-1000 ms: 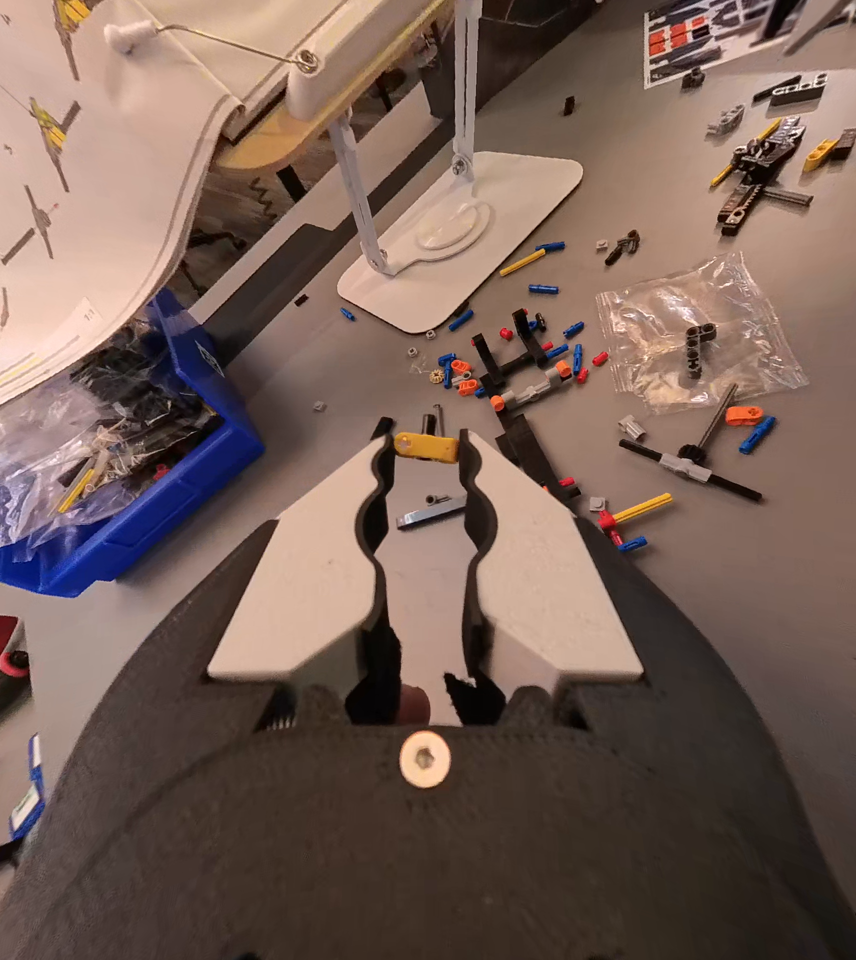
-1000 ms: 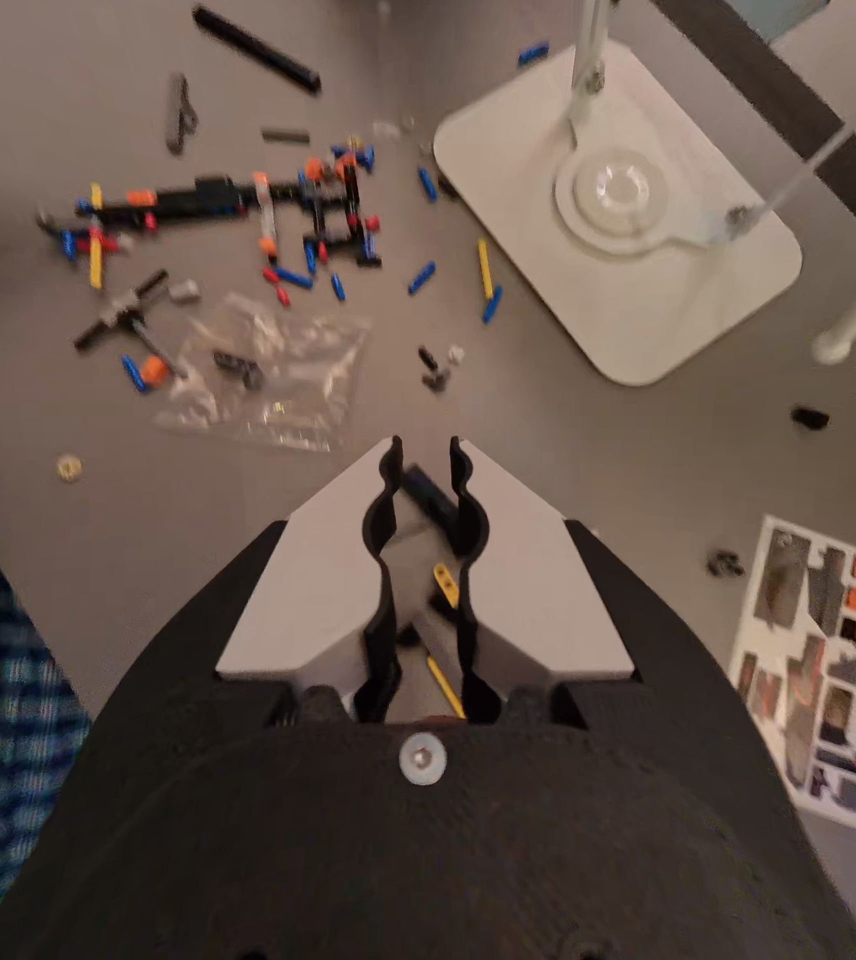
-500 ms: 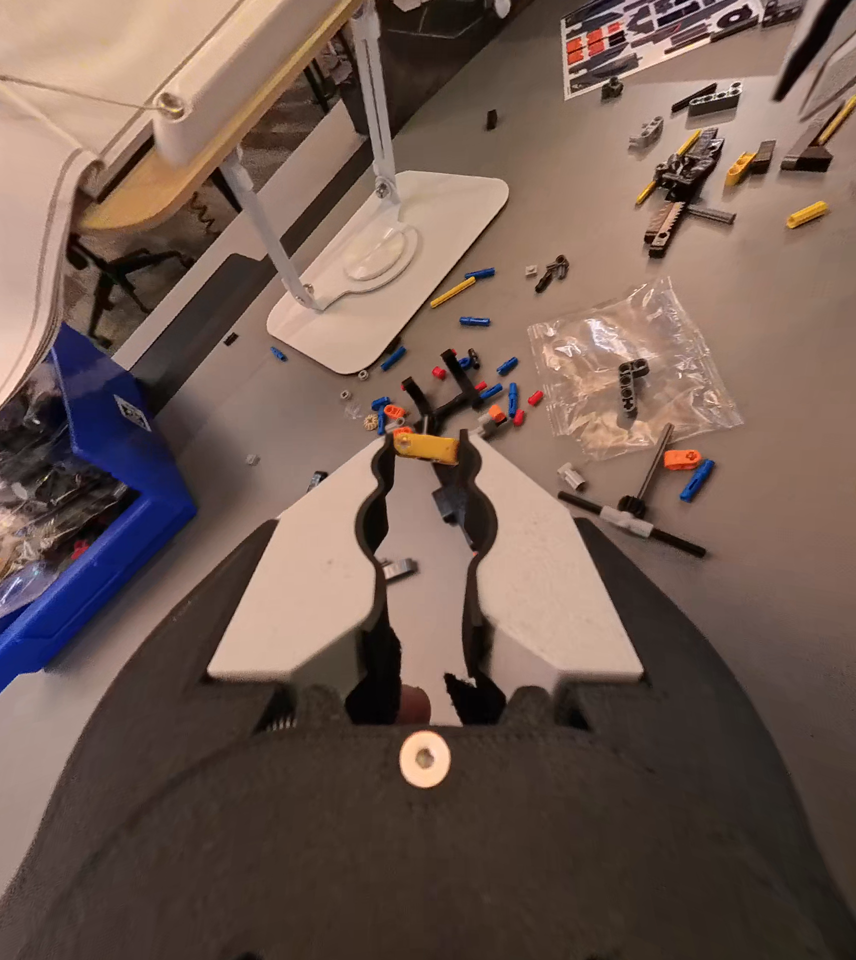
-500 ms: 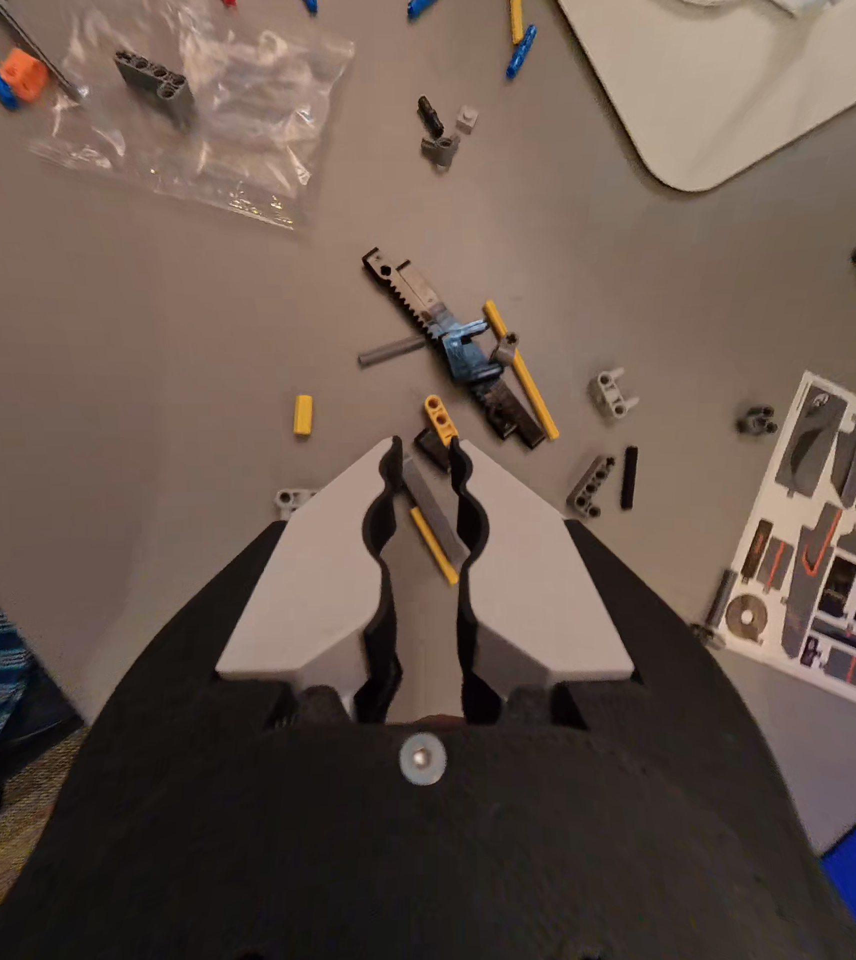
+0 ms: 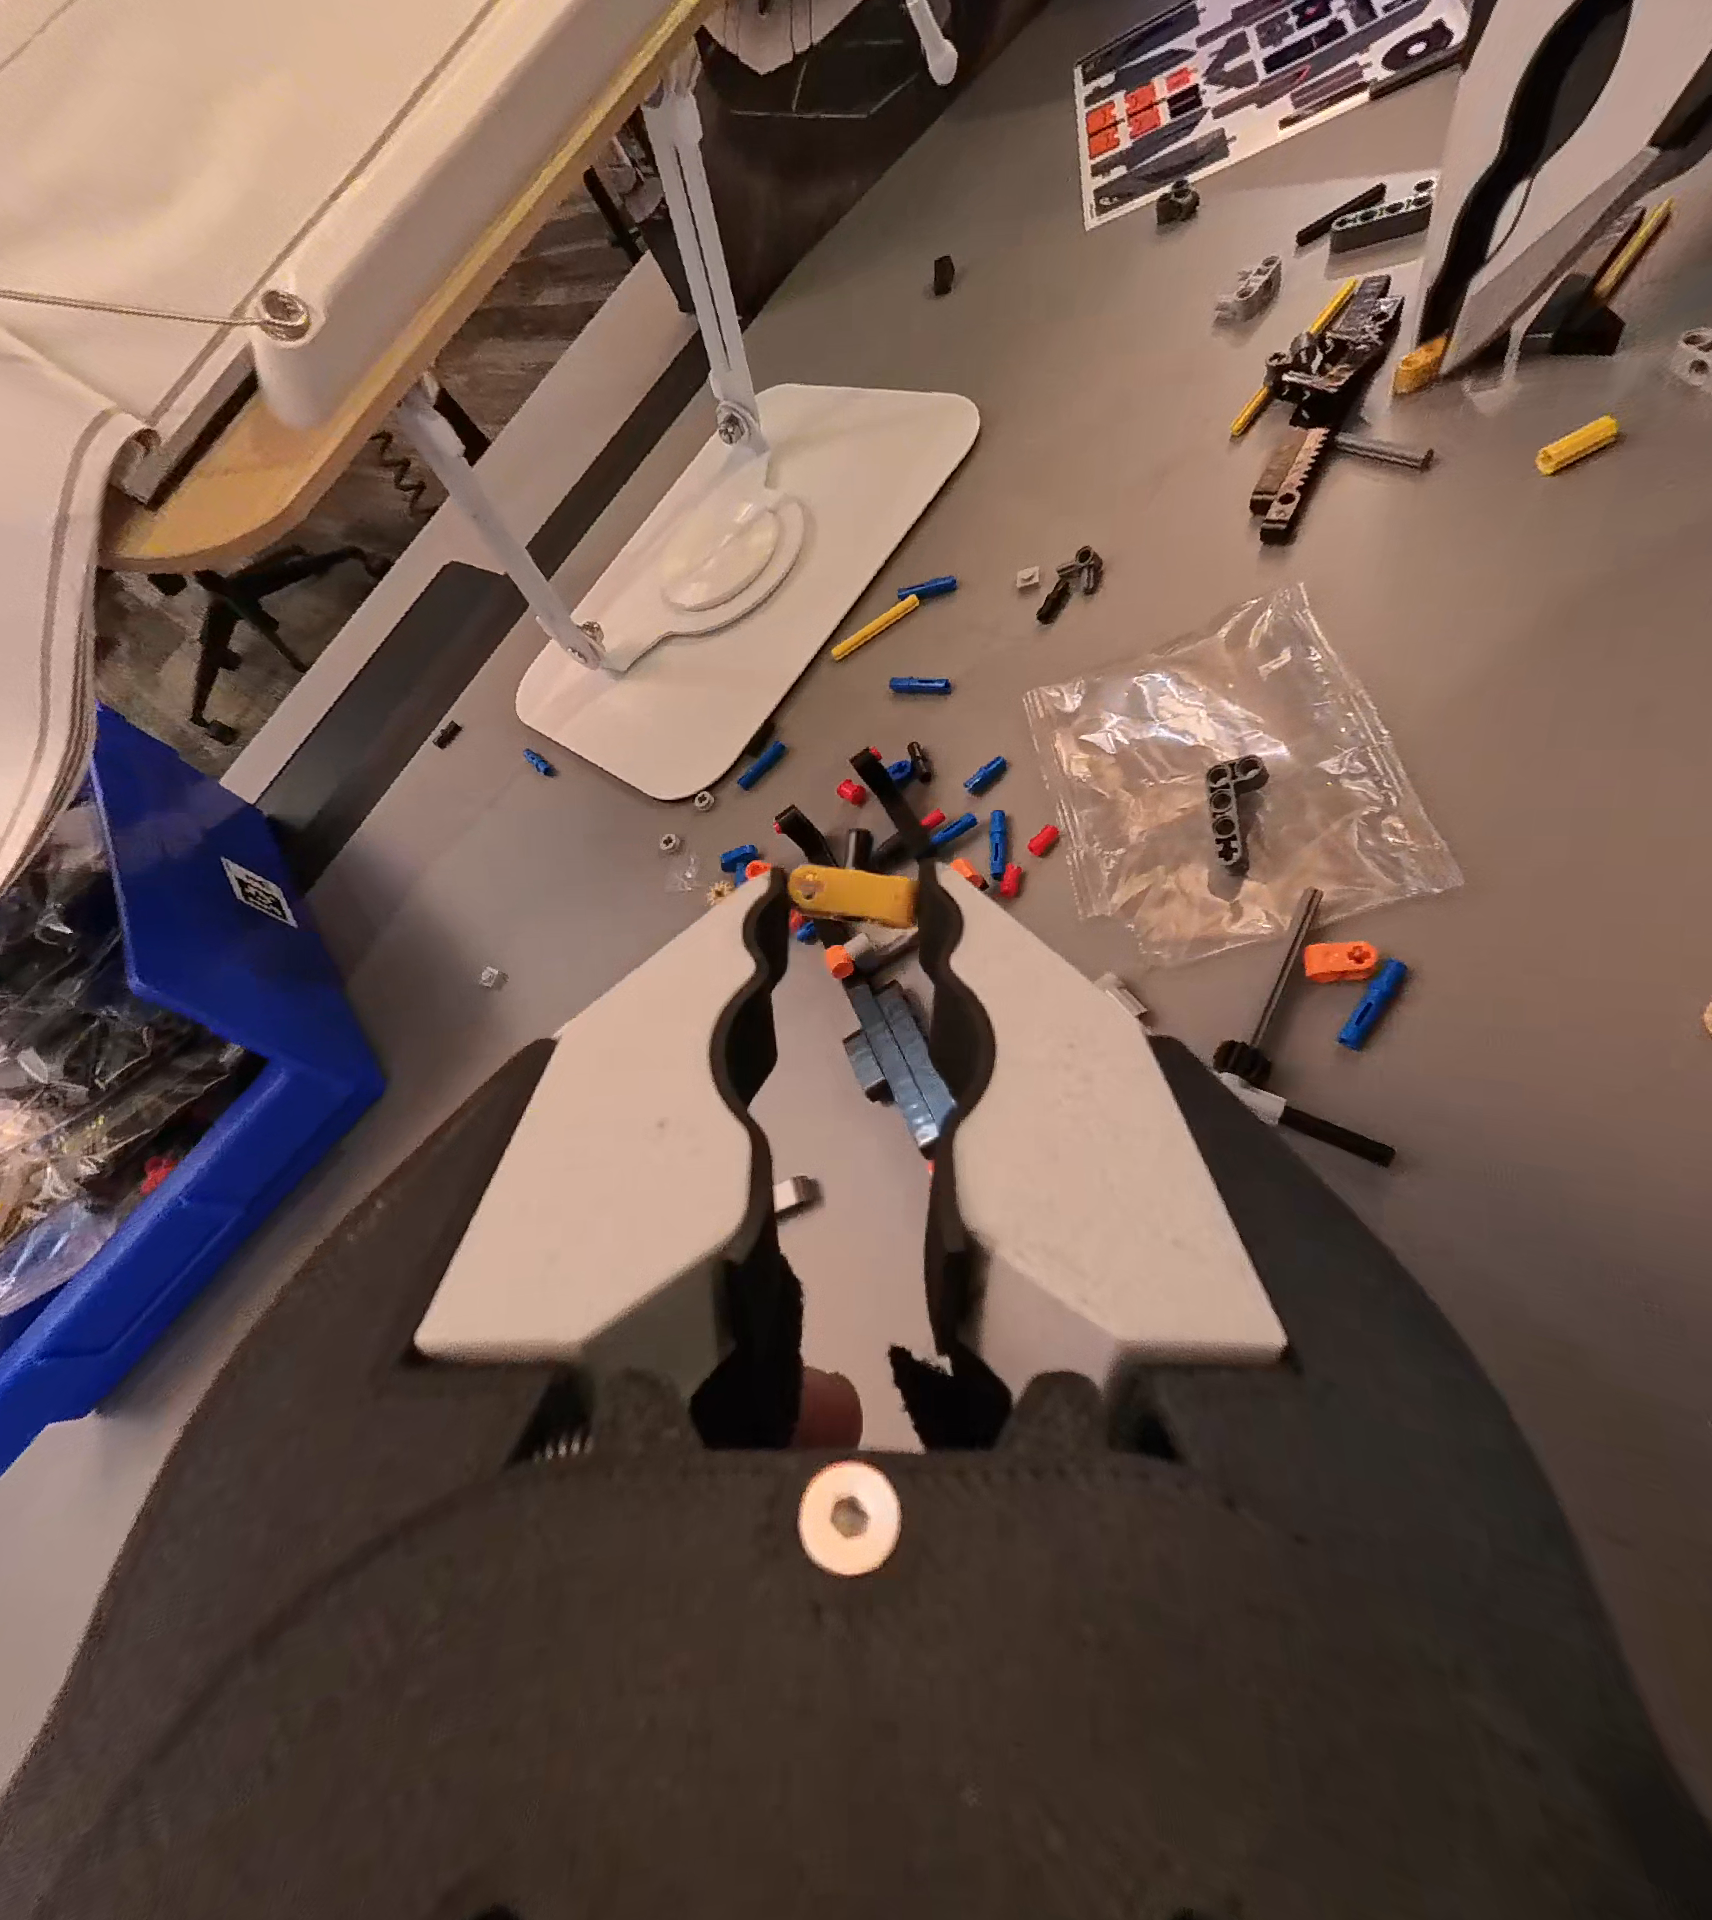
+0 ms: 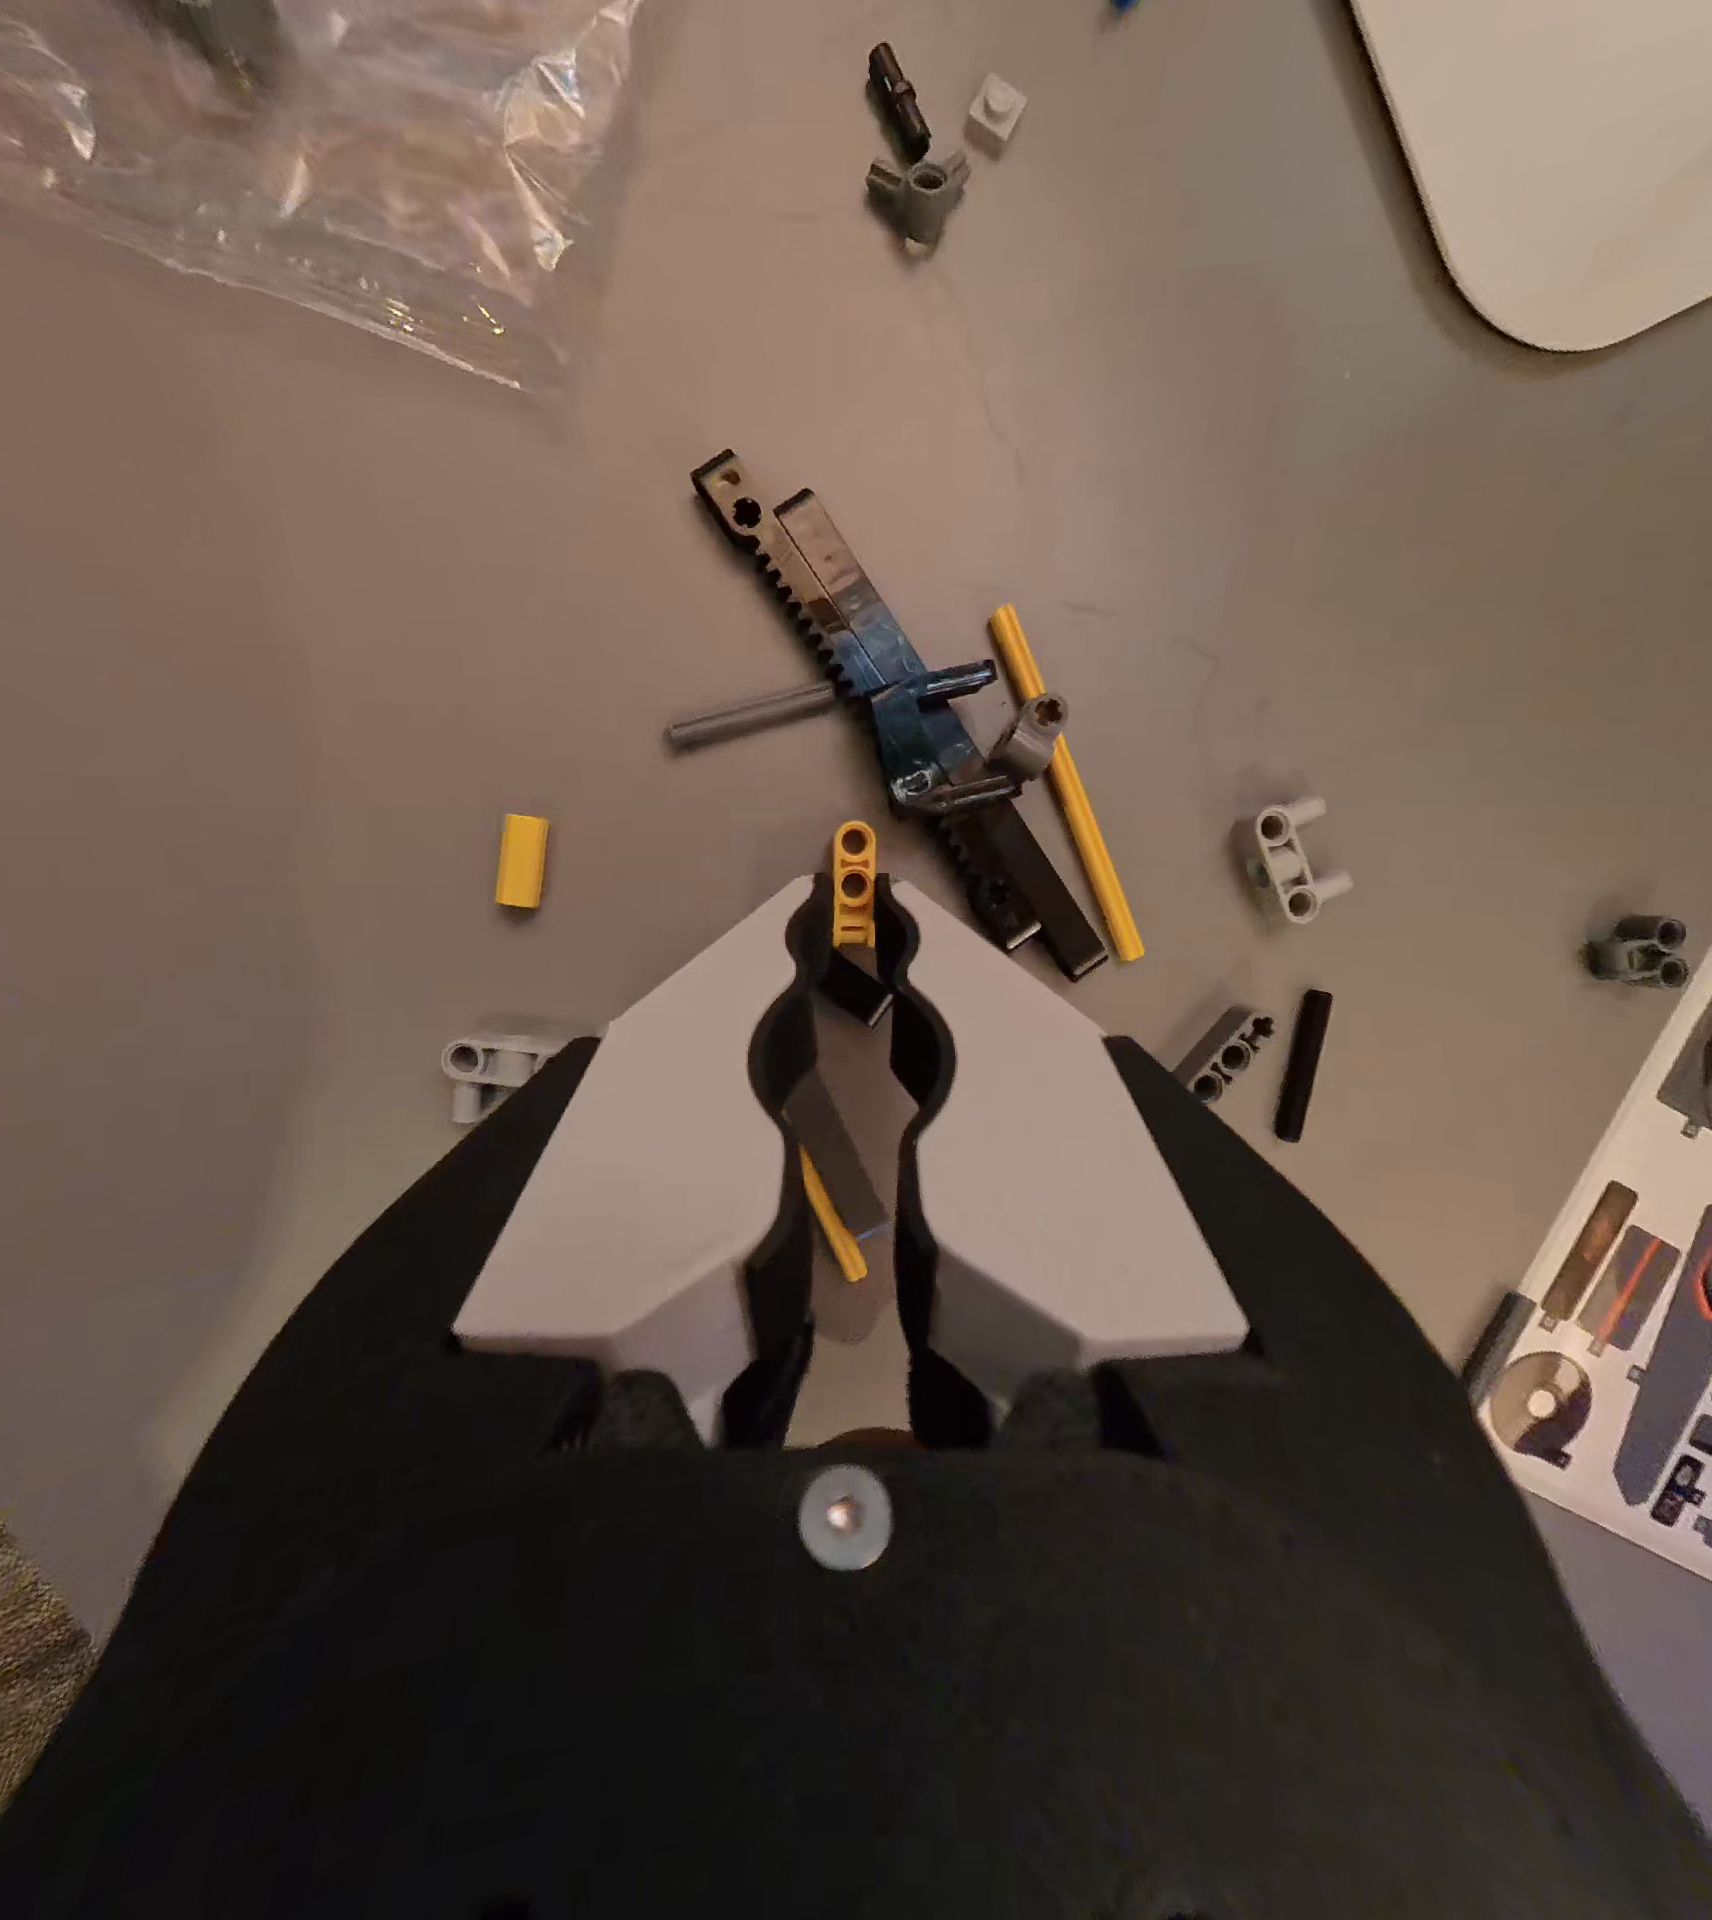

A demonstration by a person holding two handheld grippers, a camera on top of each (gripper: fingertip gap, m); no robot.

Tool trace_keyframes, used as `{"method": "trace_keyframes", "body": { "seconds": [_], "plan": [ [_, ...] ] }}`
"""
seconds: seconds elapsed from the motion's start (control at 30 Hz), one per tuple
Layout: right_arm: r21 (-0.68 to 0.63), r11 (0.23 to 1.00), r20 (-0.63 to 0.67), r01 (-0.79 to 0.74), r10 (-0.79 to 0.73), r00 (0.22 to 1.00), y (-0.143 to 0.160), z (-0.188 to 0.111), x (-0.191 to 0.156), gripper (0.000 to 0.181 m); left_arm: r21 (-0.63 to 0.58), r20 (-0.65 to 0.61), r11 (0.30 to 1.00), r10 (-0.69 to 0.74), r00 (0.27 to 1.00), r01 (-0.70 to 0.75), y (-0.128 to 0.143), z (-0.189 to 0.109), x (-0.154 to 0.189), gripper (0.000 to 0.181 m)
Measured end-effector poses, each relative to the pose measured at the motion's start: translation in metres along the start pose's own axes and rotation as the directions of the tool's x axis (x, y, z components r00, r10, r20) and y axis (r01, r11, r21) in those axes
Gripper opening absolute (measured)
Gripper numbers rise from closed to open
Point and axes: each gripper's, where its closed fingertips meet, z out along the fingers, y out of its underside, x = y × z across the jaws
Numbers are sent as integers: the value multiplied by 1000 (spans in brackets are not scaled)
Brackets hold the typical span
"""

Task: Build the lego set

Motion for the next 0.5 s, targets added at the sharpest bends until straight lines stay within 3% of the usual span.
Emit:
{"method": "trace_keyframes", "body": {
  "seconds": [0.23, 0.5],
  "plan": [
    [155, 987, 31, -31, 27, 999, -32, -22, -5, 5, 45, -11, 998, -49, 999, 50, -2, -5, -7, 22],
    [487, 871, 241, -58, -71, 968, -163, -61, -49, 5, 144, -55, 974, -169, 984, 175, -12, -16, -19, 22]
  ]
}}
